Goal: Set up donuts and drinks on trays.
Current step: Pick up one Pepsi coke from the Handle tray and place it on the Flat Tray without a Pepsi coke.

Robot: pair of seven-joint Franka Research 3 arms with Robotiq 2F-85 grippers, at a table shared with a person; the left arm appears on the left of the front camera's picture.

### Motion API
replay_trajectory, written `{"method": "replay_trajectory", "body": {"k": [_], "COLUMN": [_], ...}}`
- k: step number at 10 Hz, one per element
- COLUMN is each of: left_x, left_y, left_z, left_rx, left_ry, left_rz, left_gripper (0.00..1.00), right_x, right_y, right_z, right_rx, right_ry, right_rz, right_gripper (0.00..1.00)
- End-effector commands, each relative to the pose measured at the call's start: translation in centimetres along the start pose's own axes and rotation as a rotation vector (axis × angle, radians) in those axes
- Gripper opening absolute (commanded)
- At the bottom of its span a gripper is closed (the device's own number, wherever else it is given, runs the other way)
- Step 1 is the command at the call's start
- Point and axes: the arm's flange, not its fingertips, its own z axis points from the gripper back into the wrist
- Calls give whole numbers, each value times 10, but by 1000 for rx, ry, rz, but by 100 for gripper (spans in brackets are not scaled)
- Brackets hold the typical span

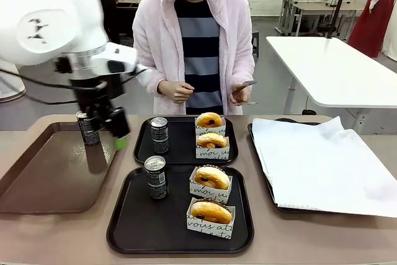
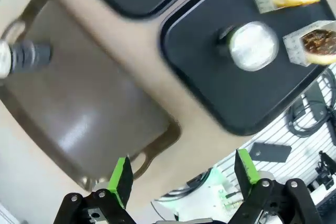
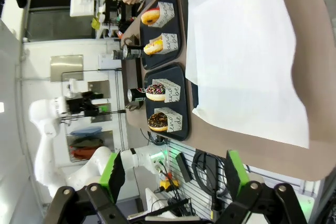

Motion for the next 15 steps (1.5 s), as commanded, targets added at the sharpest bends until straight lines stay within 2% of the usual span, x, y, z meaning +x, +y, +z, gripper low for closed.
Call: {"method": "replay_trajectory", "body": {"k": [1, 3, 4, 5, 10, 11, 12, 14, 15], "left_x": [-65, -98, -97, -90, -95, -104, -120, -161, -176], "left_y": [54, 72, 61, 82, 81, 126, 164, 225, 246], "left_z": [-9, 1, 7, -14, -14, -14, -20, -43, -51], "left_rx": [-67, -15, 41, -58, -45, -285, -500, -862, -978], "left_ry": [15, 22, 30, 33, 45, -80, -182, -377, -463], "left_rz": [168, 281, 294, 241, 257, 336, 353, 347, 325], "left_gripper": [100, 100, 100, 100, 100, 100, 100, 100, 100], "right_x": [0, 0, 0, 0, 0, 0, 0, 0, 0], "right_y": [0, 0, 0, 0, 0, 0, 0, 0, 0], "right_z": [-1, -1, -1, -1, -1, -1, -1, -1, -1], "right_rx": [23, 23, 23, 23, 23, 23, 23, 23, 23], "right_ry": [-7, -7, -7, -7, -7, -7, -7, -7, -7], "right_rz": [18, 18, 18, 18, 18, 18, 18, 18, 18], "right_gripper": [100, 100, 100, 100, 100, 100, 100, 100, 100]}}
